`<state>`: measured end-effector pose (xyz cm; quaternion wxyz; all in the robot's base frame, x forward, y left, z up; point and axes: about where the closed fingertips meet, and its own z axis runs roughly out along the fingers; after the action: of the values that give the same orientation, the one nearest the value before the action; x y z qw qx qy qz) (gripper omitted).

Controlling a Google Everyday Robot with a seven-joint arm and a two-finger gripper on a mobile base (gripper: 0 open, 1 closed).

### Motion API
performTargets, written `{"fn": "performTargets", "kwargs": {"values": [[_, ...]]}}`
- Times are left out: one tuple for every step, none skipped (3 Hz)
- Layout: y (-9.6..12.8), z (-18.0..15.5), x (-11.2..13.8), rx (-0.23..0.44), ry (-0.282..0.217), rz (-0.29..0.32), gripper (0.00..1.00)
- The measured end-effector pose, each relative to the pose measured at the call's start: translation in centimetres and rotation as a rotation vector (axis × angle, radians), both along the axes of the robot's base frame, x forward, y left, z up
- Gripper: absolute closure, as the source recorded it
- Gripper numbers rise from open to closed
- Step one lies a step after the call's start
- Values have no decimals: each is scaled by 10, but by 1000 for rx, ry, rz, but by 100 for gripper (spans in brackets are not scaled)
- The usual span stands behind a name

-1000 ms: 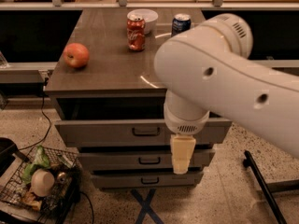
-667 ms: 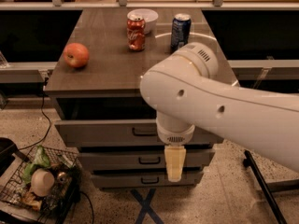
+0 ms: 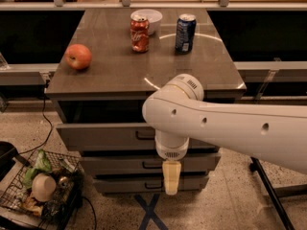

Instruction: Open top drawer

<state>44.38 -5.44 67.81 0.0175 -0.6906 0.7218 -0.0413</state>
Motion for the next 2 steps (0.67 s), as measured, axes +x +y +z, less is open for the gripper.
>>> {"fn": "performTargets", "kwargs": {"values": [[12,-16,5,57,4,15,0],[24,-20,11,101,-7,32,0]]}}
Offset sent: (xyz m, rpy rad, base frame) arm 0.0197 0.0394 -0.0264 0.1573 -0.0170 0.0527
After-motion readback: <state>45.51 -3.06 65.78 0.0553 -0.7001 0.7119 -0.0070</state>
